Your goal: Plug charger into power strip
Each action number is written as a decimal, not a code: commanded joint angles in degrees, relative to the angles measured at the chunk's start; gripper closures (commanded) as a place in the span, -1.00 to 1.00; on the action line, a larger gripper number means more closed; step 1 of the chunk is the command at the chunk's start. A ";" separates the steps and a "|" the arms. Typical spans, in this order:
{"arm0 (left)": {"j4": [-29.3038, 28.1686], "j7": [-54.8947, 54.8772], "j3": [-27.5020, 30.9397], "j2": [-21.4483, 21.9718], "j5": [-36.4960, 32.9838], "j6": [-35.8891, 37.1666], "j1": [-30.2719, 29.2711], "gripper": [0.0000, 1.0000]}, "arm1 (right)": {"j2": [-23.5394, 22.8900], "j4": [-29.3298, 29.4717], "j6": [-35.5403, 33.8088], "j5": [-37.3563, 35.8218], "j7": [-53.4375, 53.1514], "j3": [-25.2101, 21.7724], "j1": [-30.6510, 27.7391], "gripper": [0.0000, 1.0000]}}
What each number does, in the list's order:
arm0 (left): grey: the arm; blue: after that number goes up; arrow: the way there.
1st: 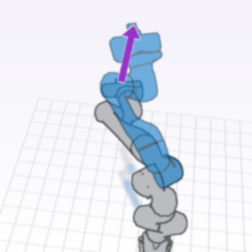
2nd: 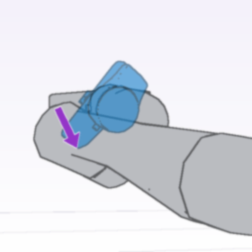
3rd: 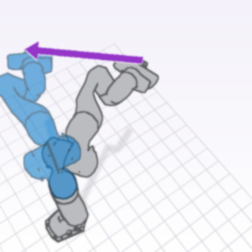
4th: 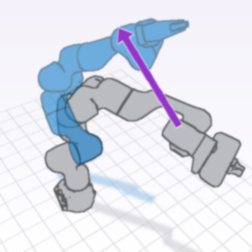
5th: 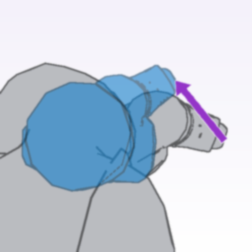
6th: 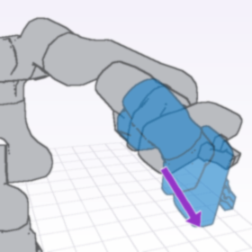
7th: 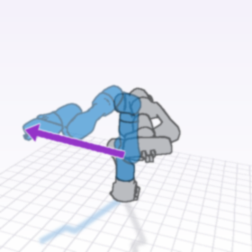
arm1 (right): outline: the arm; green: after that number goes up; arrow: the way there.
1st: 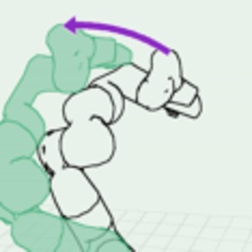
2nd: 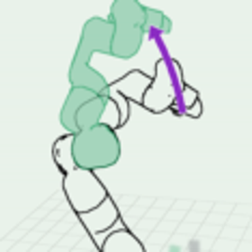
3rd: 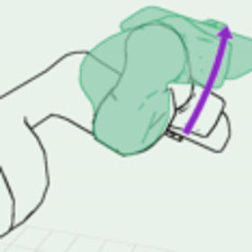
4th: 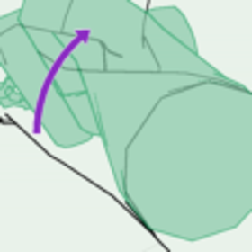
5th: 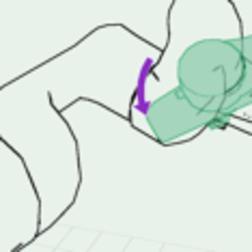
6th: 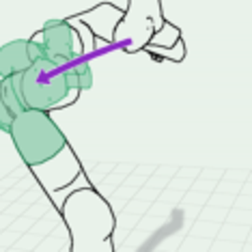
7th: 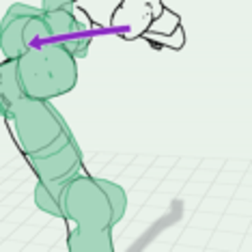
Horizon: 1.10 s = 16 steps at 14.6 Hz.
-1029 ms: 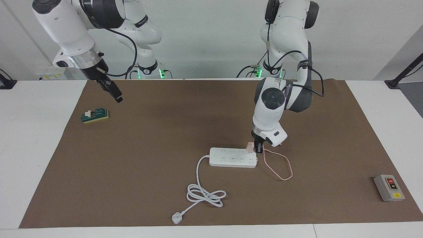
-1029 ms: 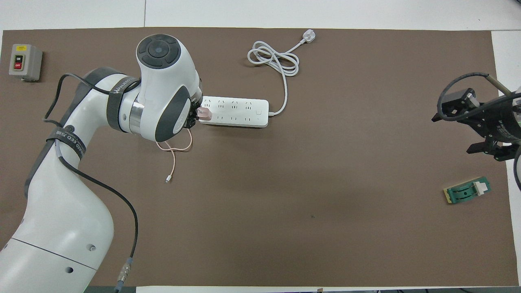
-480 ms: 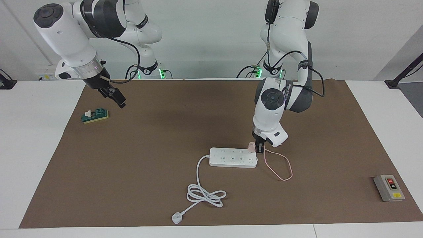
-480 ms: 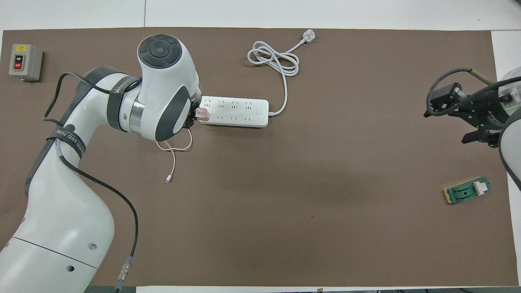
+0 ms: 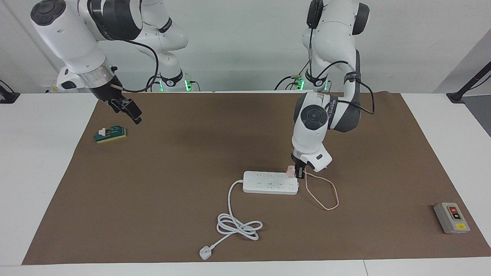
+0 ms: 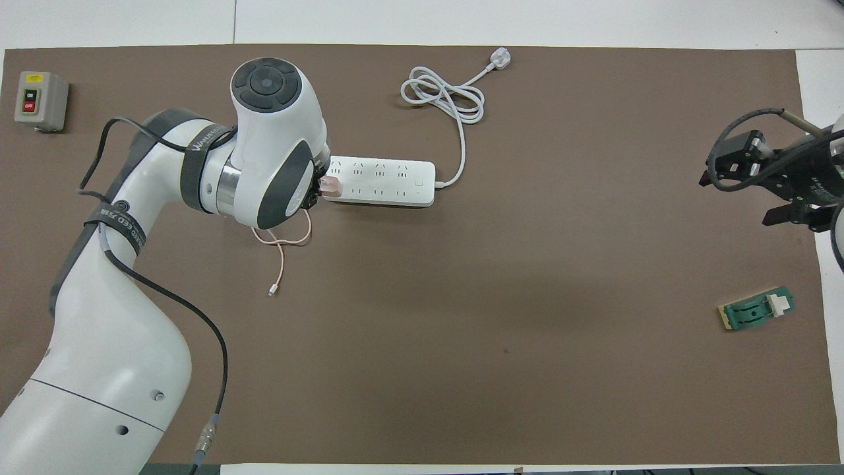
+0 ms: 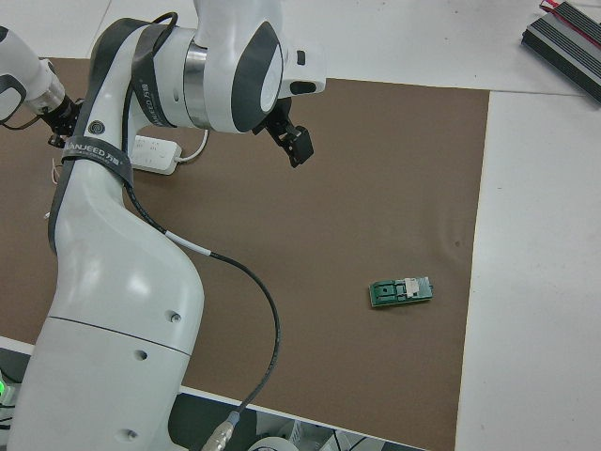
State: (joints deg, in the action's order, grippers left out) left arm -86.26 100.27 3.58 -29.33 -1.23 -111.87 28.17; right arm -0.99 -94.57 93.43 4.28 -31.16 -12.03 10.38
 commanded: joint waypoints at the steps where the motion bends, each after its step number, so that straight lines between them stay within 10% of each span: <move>1: 1.89 1.68 0.38 -1.96 -1.31 0.51 0.92 1.00 | -0.33 0.44 -1.05 -0.06 1.80 -1.32 -0.53 -1.00; 10: 1.89 2.65 0.38 -3.53 -2.54 -1.59 2.15 1.00 | -0.68 0.35 2.19 0.91 33.32 -5.02 -2.38 -1.00; 16: 1.71 4.23 0.38 -7.85 -4.56 -8.28 2.68 1.00 | -0.33 0.08 1.76 0.64 33.27 -4.93 -2.38 -1.00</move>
State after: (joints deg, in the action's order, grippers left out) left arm -85.45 102.55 3.67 -30.95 -5.25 -112.31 29.74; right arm -1.36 -94.57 95.02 4.98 0.67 -17.40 8.63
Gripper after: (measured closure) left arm 0.687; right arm 0.000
